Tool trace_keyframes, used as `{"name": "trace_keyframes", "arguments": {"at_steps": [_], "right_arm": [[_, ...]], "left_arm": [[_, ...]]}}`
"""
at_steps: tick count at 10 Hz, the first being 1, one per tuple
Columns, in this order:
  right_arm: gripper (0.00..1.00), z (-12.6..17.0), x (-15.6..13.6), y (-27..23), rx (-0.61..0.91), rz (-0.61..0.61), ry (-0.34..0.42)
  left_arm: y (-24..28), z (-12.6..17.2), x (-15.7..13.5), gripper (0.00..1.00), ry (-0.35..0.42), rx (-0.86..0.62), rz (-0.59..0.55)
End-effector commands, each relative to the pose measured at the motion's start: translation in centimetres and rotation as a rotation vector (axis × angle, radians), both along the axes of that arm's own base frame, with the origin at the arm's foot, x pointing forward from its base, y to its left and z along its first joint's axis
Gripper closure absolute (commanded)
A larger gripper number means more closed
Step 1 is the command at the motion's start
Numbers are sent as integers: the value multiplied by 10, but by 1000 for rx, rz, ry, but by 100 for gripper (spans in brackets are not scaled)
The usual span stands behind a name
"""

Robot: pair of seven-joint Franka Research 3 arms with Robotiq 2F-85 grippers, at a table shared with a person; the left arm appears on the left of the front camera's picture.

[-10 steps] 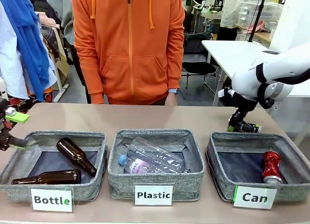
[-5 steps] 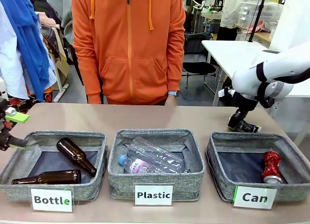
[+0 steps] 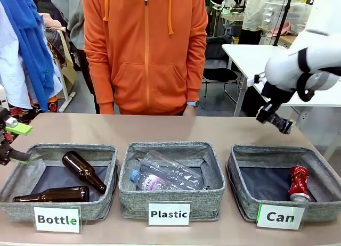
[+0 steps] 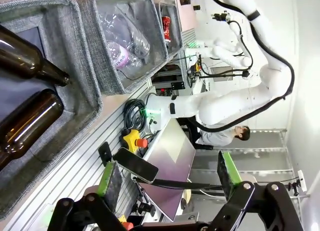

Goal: Sort the can waste into the basket.
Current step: Pick up the can waste from the table and place it in the right Fabric basket.

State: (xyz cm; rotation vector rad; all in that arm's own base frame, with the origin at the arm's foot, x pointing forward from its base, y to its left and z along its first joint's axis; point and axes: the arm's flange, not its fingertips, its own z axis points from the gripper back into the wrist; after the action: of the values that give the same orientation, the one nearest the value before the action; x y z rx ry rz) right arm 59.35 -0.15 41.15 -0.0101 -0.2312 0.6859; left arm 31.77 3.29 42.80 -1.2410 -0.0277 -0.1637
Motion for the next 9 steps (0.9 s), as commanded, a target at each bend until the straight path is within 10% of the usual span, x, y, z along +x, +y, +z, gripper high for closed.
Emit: {"name": "trace_keyframes", "arguments": {"at_steps": [1, 5, 9], "right_arm": [[100, 39, -56, 12, -24, -54, -19], [100, 53, -152, 47, 23, 325, 189], [100, 41, -200, 52, 52, 655, 226]], "left_arm": [[0, 3, -2, 0, 3, -10, 0], [0, 3, -2, 0, 3, -10, 0], [0, 3, -2, 0, 3, -10, 0]]}}
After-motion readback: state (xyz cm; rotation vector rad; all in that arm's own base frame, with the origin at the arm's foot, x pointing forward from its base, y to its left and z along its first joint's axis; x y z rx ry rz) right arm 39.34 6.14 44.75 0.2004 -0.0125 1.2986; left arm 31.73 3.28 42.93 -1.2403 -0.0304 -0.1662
